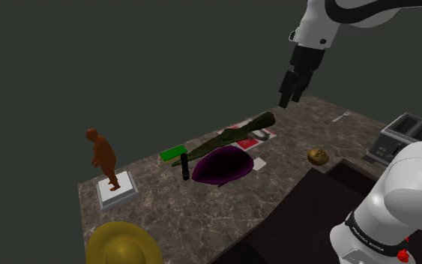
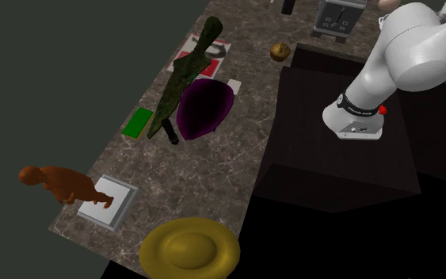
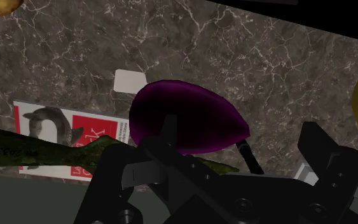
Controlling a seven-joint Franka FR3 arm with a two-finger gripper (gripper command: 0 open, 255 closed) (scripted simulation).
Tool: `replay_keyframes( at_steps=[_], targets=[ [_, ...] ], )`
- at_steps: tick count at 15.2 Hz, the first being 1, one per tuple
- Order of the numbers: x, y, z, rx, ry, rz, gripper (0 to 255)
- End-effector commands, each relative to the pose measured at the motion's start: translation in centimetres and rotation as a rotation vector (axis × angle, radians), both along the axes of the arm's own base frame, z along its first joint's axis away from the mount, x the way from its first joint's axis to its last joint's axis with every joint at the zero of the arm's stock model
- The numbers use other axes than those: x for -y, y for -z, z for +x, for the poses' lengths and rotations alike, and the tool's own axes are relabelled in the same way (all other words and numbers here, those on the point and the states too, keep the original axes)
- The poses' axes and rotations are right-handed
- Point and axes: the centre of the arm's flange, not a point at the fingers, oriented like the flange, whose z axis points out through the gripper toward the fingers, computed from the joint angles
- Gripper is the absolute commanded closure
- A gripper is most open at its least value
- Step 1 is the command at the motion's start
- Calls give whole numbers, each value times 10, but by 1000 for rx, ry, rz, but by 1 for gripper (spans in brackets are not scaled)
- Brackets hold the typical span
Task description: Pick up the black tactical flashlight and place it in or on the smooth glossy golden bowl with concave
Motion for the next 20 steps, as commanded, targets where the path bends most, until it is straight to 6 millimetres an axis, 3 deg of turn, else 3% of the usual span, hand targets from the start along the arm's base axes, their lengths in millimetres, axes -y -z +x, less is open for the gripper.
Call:
replay_keyframes(
  at_steps=[1, 20],
  targets=[
    [0, 0, 0, 0, 0, 0, 0],
    [-133, 145, 165, -14, 49, -75, 0]
  ],
)
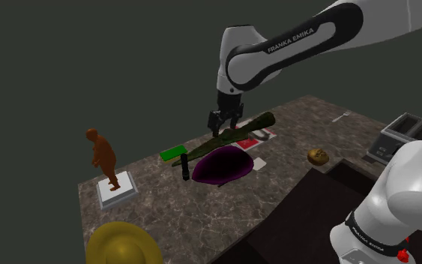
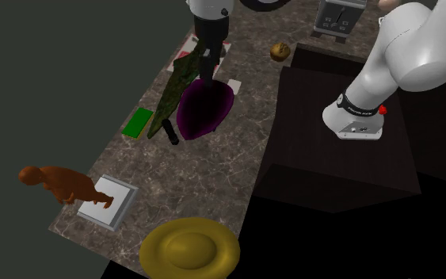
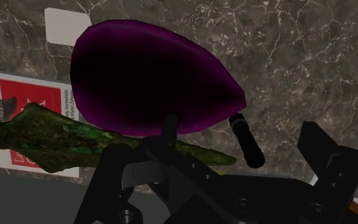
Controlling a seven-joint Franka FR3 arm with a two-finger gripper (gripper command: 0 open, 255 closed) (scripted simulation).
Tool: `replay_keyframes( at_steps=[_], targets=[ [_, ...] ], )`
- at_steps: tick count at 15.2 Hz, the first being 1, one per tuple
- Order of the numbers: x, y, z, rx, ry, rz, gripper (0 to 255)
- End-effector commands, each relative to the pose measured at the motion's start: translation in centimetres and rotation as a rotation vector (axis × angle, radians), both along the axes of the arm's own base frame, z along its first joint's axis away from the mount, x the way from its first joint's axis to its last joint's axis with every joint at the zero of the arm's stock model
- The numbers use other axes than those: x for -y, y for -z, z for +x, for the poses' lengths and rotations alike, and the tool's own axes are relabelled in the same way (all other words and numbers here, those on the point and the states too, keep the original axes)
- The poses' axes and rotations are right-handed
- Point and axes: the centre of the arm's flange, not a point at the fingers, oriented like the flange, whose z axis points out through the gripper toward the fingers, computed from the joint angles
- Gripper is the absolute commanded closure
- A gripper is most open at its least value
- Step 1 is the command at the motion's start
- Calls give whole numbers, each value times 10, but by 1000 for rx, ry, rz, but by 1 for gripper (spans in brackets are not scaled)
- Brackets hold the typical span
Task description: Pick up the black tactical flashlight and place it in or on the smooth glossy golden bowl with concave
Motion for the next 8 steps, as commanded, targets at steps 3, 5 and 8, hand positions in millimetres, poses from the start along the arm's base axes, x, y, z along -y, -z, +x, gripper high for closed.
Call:
replay_keyframes(
  at_steps=[3, 5, 8],
  targets=[
    [-23, 33, 36, -2, 11, -15, 0],
    [-35, 50, 53, -4, 16, -23, 0],
    [-54, 74, 80, -6, 24, -35, 0]
  ],
)
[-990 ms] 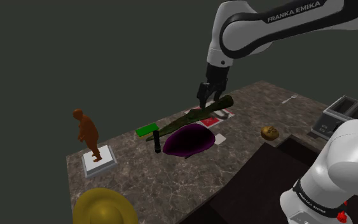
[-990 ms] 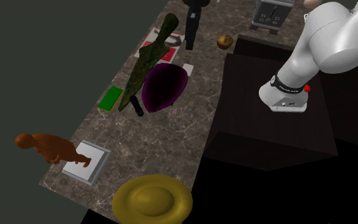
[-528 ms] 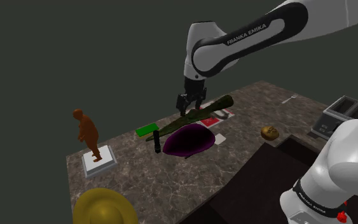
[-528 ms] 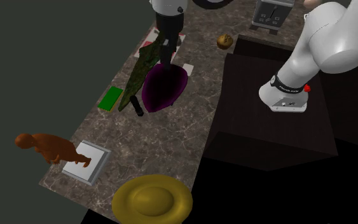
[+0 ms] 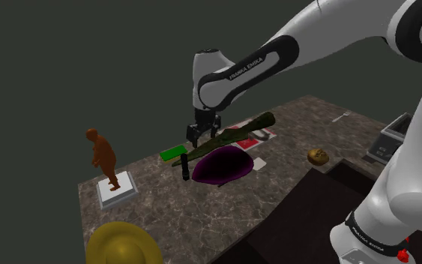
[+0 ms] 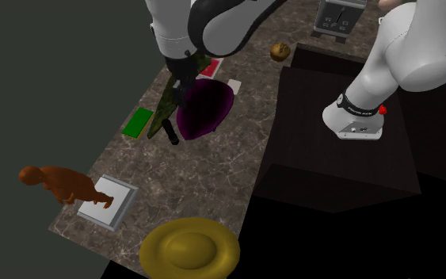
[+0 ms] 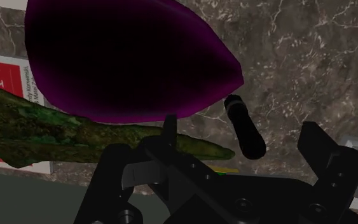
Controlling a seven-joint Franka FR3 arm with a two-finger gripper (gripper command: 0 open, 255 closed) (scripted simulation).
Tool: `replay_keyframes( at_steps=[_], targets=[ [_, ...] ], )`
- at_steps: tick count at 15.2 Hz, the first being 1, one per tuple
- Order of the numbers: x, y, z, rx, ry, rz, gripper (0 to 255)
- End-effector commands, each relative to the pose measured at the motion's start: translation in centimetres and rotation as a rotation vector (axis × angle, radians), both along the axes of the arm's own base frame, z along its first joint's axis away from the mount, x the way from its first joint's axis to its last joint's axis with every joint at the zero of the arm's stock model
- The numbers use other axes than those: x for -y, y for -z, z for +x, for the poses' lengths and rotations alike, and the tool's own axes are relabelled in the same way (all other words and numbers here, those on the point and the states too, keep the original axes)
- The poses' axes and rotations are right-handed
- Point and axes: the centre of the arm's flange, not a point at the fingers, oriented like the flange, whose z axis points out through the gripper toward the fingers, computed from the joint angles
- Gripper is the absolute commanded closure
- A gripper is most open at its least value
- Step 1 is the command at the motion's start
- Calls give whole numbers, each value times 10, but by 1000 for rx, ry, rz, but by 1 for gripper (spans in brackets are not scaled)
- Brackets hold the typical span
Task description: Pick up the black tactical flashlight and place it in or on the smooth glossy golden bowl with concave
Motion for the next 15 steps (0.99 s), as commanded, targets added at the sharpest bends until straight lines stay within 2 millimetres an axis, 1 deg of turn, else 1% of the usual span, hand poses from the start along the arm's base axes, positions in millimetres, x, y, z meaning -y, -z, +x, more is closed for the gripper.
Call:
replay_keyframes(
  at_steps=[1, 8, 9, 15],
  targets=[
    [-15, 15, 20, -1, 6, -8, 0],
    [-55, 74, 82, -6, 24, -36, 0],
    [-56, 74, 83, -6, 24, -36, 0],
    [-56, 105, 83, -6, 24, -36, 0]
  ],
)
